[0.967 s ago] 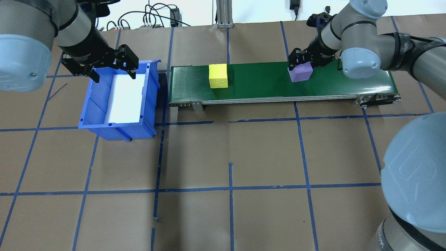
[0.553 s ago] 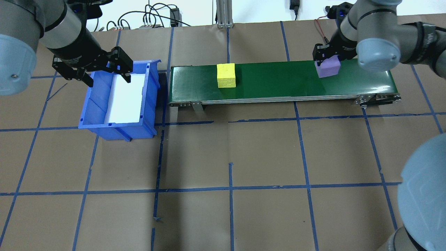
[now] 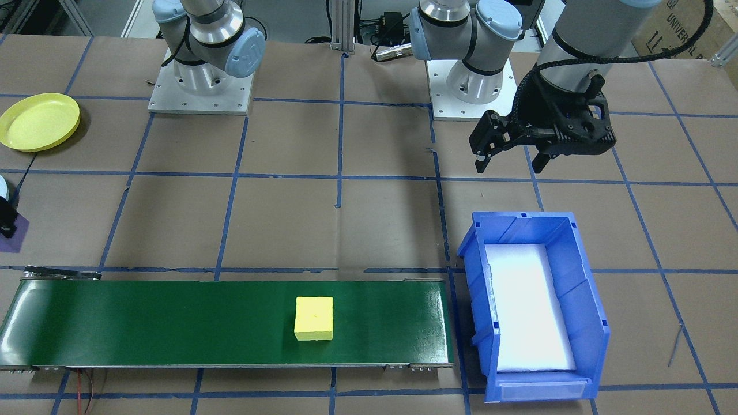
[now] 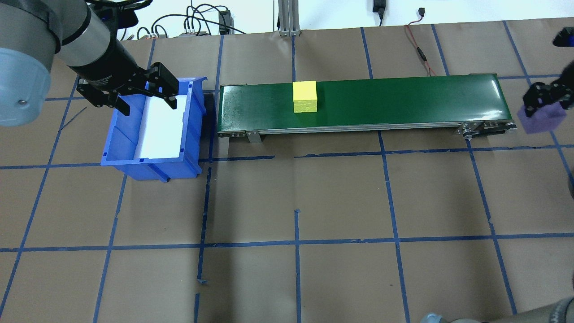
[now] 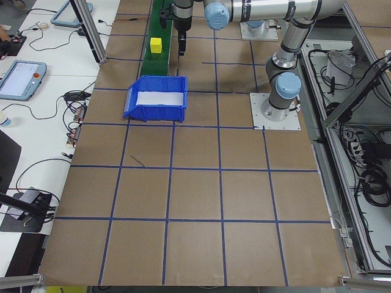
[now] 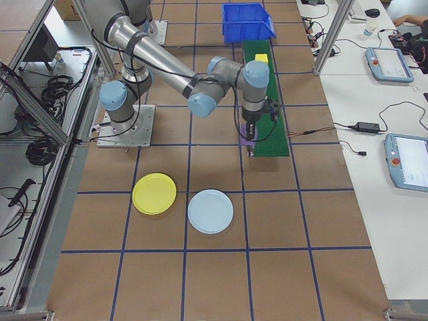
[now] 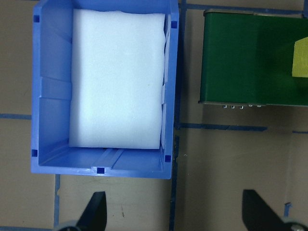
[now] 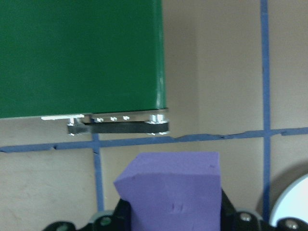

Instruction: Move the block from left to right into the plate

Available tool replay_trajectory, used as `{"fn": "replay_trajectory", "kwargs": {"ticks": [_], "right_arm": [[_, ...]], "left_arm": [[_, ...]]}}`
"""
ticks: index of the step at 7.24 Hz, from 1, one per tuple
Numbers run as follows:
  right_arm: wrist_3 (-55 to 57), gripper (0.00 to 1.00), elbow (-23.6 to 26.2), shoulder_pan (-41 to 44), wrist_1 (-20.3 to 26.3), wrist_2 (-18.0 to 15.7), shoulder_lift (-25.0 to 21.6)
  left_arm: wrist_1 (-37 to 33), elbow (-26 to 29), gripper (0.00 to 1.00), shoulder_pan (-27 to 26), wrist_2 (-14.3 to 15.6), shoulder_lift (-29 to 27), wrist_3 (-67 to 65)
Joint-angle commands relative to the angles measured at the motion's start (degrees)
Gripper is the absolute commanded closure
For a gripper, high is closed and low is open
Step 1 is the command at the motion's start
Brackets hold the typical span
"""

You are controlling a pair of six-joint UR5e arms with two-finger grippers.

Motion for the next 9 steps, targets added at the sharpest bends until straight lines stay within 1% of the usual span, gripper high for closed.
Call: {"fn": "replay_trajectory", "kwargs": {"ticks": [1,3,4,5,6,7,8,9], "right_arm": [[-15.43,0.74,2.13,-13.28,-1.38,0.12,0.68],[-25.64,0.73,2.05,-21.21,-8.39,2.83,7.42],[-26.13,0.71,2.05,-23.16,-8.51,3.02,8.93],[-26.13,0.29,2.05,-23.18,-9.12,3.29,9.21],[-26.13,0.0,2.05,-23.18,-8.87,2.77,9.3],[-25.53,0.0,1.97,-23.18,-7.82,1.8,8.95],[-24.47,0.0,1.62,-22.22,-6.85,1.53,7.47],[-17.07,0.0,0.31,-17.43,-3.8,1.44,5.19]], "left_arm": [[0.0,-0.03,0.0,-0.04,-0.09,0.0,0.07],[0.0,-0.03,0.0,0.05,-0.09,0.0,0.07],[0.0,-0.04,0.0,0.05,0.0,0.0,0.07],[0.0,-0.04,0.0,0.05,0.0,0.0,0.07],[0.0,-0.04,0.0,0.13,0.0,0.08,0.07],[0.0,-0.04,0.0,0.13,0.0,0.0,0.07],[0.0,-0.04,0.0,0.22,0.0,0.08,1.29],[0.0,-0.04,0.0,0.57,0.09,0.08,1.82]]}}
